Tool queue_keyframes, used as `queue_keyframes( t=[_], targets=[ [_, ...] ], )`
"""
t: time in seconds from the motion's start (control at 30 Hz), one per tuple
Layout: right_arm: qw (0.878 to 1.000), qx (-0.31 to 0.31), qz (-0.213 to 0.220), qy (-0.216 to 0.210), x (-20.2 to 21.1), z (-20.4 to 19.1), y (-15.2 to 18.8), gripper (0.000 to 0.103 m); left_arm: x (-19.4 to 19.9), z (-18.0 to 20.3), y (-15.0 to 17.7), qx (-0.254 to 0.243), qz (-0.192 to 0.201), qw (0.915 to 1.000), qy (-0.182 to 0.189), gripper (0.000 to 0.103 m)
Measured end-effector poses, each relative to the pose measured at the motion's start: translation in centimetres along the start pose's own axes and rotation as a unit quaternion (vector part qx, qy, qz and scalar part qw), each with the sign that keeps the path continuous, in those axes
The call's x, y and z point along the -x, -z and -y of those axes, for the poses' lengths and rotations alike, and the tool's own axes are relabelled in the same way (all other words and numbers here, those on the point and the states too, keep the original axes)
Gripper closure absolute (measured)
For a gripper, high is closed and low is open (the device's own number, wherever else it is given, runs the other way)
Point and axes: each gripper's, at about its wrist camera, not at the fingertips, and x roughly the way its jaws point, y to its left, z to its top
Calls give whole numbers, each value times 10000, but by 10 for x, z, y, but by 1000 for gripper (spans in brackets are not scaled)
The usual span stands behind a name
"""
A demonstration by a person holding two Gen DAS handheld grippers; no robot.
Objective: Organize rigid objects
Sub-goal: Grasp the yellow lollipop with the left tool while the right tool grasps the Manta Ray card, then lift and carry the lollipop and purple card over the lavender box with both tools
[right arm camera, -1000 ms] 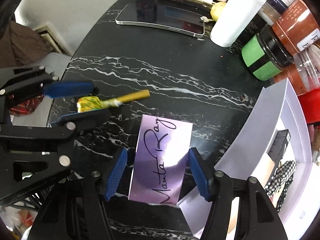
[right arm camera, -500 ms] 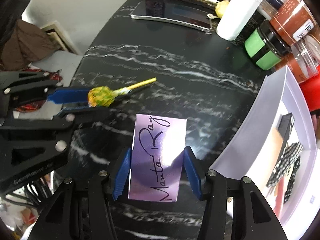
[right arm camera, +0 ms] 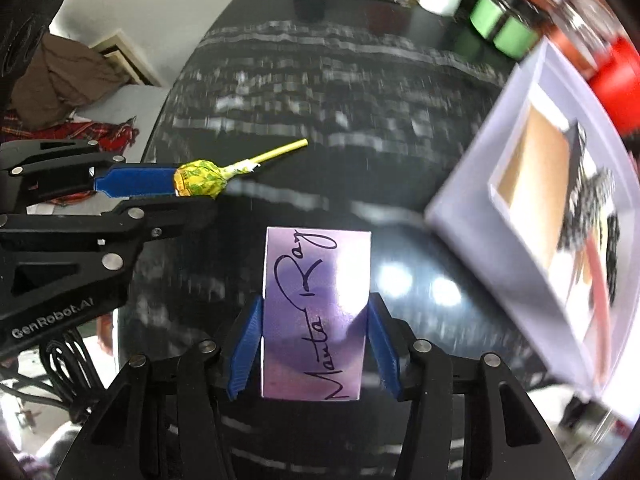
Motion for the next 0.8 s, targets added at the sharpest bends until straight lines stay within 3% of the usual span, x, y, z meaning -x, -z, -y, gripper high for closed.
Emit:
queue_keyframes(
  t=[0.33,0.43,0.57,0.8],
  targets=[
    [9997,-239,-88,-33,9,11,58,52,-3,42,41,-151,-341,9993,55,78],
    [9995,-291,-79,-58,7,9,63,52,-6,54,42,-357,-406,9985,-81,78],
    [9996,-275,-28,-53,7,6,68,52,-10,58,37,-227,-528,9982,-163,78],
    [9994,-344,105,-13,6,3,74,38,-9,49,31,128,-600,9980,-139,78]
  ],
)
